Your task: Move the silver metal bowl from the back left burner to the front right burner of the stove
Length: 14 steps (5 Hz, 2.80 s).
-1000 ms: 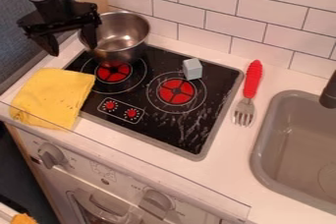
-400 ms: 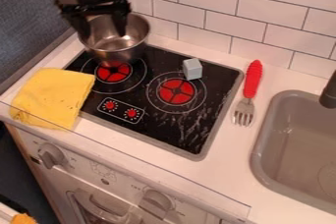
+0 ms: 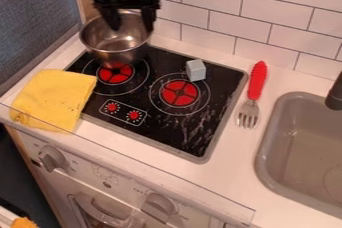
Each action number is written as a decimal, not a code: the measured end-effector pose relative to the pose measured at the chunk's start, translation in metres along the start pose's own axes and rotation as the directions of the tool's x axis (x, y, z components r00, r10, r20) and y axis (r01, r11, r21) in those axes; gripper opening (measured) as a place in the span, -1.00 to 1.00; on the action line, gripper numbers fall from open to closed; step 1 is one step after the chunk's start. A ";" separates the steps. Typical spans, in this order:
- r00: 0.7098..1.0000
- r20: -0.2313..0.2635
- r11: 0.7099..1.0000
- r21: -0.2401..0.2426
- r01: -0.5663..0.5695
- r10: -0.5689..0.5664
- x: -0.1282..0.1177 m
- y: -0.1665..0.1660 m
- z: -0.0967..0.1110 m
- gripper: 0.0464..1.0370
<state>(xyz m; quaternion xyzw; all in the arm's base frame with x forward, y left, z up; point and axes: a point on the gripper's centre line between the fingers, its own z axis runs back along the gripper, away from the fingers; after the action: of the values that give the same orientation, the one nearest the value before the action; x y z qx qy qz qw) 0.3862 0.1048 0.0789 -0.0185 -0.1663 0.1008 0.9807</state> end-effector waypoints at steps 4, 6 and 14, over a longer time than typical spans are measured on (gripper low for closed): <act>0.988 -0.136 0.989 0.117 0.096 -0.080 -0.003 0.012 -0.054 0.79; 0.987 -0.130 0.986 0.120 0.114 -0.099 -0.003 0.003 -0.056 -0.39; 0.980 -0.067 0.973 0.124 0.192 -0.185 -0.013 -0.060 0.008 -0.92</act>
<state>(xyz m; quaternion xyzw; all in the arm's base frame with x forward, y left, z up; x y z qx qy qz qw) 0.3827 0.0433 0.0866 0.0587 -0.1332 0.0172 0.9892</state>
